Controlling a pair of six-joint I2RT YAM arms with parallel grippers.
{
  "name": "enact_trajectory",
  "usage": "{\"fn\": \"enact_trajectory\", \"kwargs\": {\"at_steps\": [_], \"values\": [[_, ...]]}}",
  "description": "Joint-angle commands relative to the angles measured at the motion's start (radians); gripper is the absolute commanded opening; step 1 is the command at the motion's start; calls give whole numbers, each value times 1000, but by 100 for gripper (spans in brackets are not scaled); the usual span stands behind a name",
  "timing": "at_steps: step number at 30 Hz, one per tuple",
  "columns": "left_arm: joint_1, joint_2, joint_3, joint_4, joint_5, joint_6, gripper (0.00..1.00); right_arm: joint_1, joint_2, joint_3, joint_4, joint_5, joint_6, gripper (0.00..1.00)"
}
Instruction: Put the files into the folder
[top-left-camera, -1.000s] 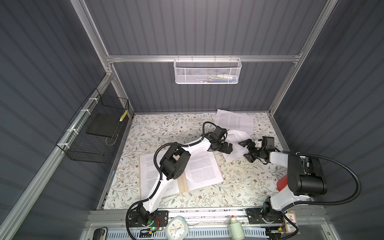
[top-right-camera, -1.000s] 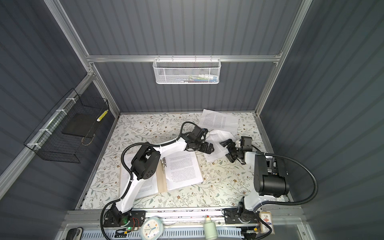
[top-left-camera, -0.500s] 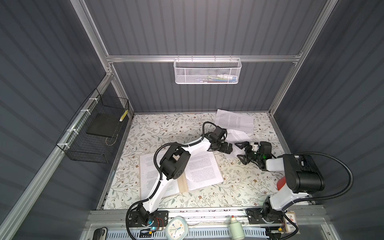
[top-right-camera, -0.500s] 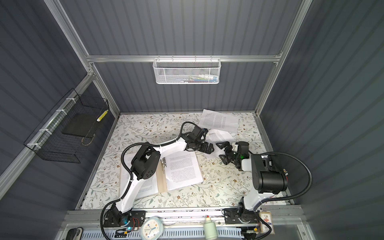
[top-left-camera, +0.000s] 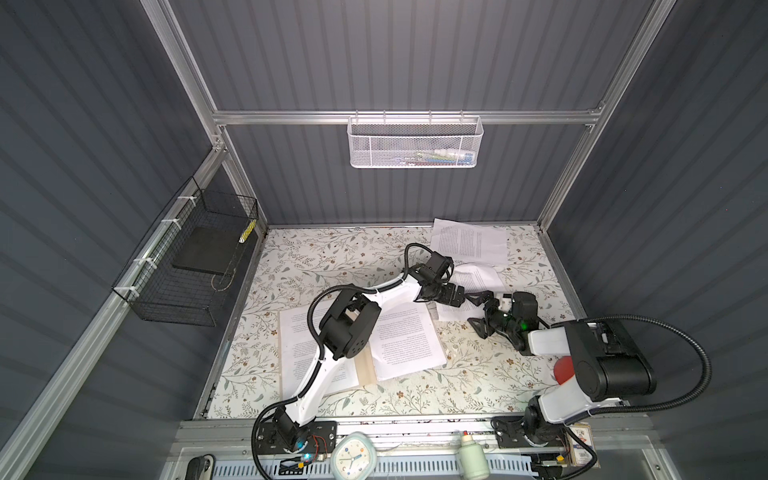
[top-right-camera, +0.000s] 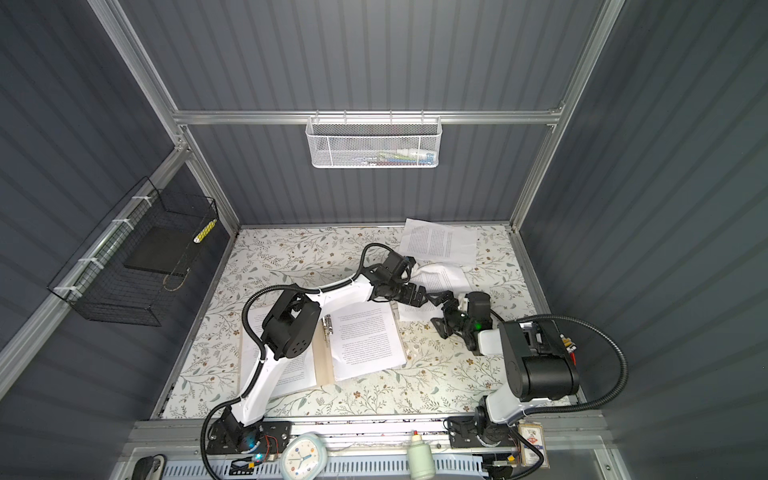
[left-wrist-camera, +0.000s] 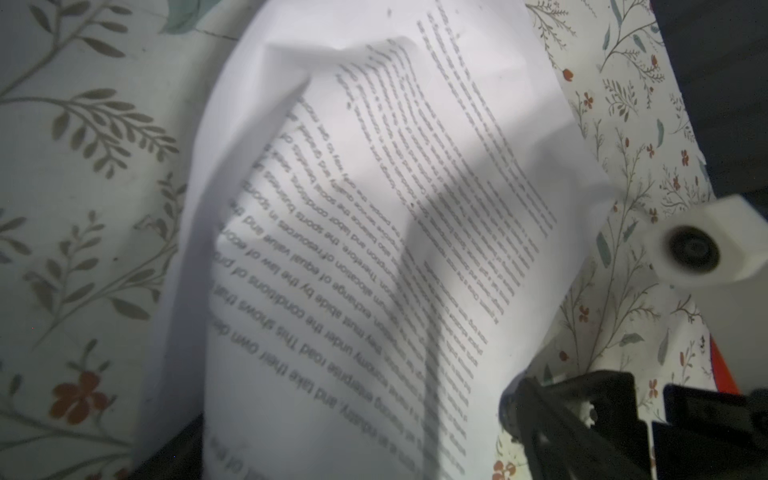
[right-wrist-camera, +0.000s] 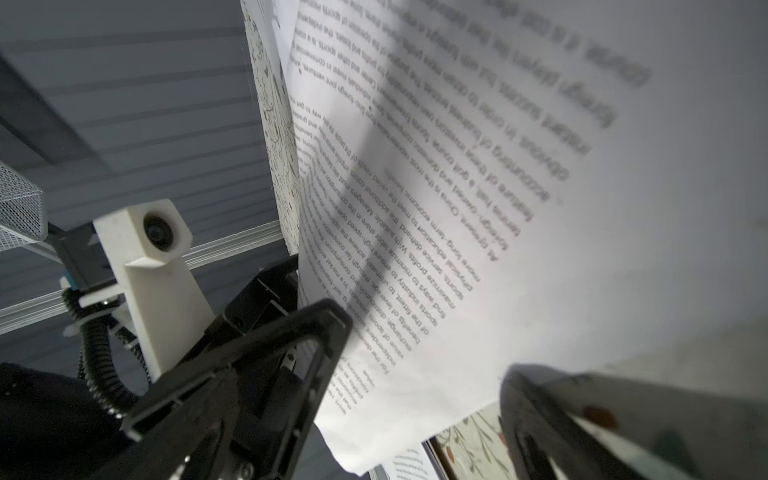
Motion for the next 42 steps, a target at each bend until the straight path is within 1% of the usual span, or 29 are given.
{"fn": "enact_trajectory", "kwargs": {"at_steps": [1,5,9,14,18,24,30,33,35,40,41,42], "values": [[8,87,-72,-135,31,-68,94,8,-4,6,-103,14,-16,99],[13,40,-74,-112,56,-82,94,9,46,36,-90,-7,-15,99],[30,10,-65,-82,92,-111,93,5,67,15,-6,-26,27,99],[40,39,-35,-100,92,-136,91,36,41,7,-34,-23,41,99],[39,52,-51,-88,90,-165,88,58,58,-21,87,-25,127,99],[38,81,-50,-92,75,-174,87,100,51,-68,173,-10,197,99],[39,96,-51,-92,64,-182,85,104,54,-91,257,-21,245,99],[41,92,-57,-92,61,-182,84,102,39,-71,237,-32,240,99],[44,88,-60,-89,61,-182,83,108,13,-65,189,-31,227,99],[47,94,-61,-89,63,-187,81,126,-63,-79,92,0,194,99],[47,96,-61,-87,63,-187,81,124,-85,-75,54,6,172,99],[47,98,-61,-86,65,-187,81,122,-110,-62,-20,10,142,99]]}}
